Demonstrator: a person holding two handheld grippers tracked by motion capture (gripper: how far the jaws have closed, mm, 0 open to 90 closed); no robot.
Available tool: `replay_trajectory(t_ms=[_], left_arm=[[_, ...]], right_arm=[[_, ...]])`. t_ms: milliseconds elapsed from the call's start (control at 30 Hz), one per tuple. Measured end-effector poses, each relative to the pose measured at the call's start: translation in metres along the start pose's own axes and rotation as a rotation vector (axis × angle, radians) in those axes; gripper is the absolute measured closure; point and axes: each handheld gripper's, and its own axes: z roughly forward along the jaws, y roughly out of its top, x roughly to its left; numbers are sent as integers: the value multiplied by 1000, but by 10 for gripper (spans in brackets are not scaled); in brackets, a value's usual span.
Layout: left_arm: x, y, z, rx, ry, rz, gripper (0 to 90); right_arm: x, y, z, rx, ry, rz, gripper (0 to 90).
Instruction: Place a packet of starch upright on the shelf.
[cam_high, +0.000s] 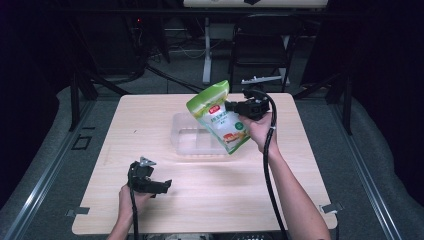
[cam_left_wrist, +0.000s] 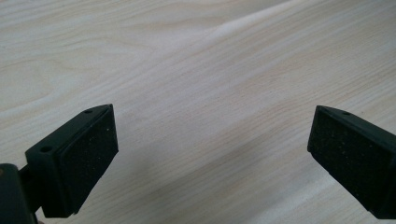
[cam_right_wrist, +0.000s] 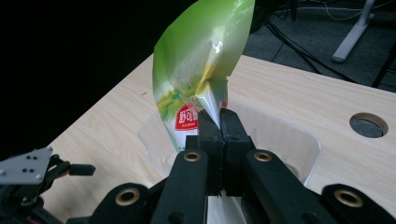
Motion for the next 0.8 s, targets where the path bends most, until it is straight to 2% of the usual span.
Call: replay_trajectory(t_ms=[333, 600, 800], left_arm=[[-4, 3, 2, -3, -7, 15, 17], [-5, 3, 3, 3, -14, 21, 18], [-11, 6, 2, 2, -19, 47, 18]], right_arm=[[-5, 5, 18, -28, -50, 40, 895], [-6, 7, 30, -75, -100, 70, 895], [-4, 3, 44, -103, -138, 83, 895]])
